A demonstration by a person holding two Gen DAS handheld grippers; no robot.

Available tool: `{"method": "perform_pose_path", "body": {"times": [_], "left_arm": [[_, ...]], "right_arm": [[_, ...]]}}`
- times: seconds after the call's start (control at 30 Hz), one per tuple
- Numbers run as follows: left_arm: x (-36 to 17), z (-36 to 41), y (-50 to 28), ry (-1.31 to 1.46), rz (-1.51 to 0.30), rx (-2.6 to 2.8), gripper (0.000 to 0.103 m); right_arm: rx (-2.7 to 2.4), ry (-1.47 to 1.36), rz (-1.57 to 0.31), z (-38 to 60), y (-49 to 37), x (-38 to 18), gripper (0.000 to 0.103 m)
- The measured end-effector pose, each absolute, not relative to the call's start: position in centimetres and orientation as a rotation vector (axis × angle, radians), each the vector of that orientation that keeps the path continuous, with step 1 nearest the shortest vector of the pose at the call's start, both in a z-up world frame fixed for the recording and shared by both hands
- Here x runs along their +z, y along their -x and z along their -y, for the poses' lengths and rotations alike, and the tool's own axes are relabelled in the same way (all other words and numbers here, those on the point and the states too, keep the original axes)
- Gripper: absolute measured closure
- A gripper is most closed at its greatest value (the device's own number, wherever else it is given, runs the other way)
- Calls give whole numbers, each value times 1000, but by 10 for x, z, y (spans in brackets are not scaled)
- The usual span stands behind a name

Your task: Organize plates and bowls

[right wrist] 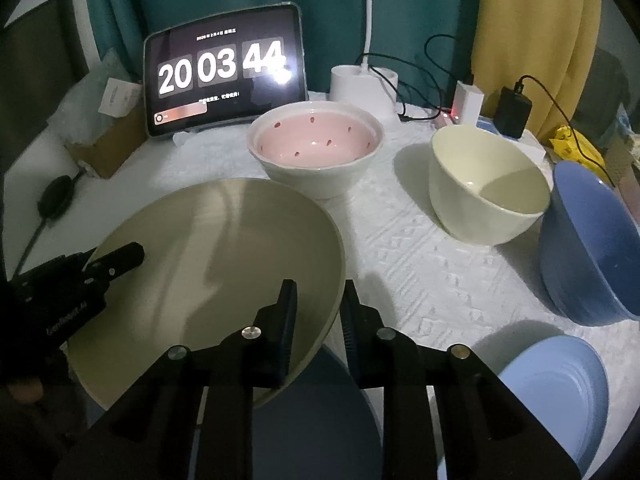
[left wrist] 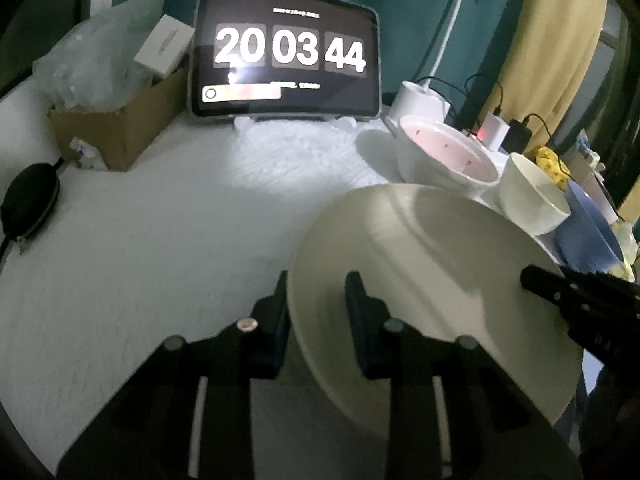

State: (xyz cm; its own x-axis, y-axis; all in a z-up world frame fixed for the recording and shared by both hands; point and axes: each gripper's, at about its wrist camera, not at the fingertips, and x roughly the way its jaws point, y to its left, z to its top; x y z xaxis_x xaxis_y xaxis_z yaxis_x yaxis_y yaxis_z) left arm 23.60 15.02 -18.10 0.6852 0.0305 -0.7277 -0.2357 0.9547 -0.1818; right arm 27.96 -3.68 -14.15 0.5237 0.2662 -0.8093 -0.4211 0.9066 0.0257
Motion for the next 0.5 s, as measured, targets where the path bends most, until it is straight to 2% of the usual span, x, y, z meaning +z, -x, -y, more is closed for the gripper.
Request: {"method": "perform_pose_path", "body": {"times": [0.5], "left_arm": [[-154, -125, -212, 242, -741, 104, 76]], "right_arm": [[383, 156, -878, 60, -257, -117, 80]]}}
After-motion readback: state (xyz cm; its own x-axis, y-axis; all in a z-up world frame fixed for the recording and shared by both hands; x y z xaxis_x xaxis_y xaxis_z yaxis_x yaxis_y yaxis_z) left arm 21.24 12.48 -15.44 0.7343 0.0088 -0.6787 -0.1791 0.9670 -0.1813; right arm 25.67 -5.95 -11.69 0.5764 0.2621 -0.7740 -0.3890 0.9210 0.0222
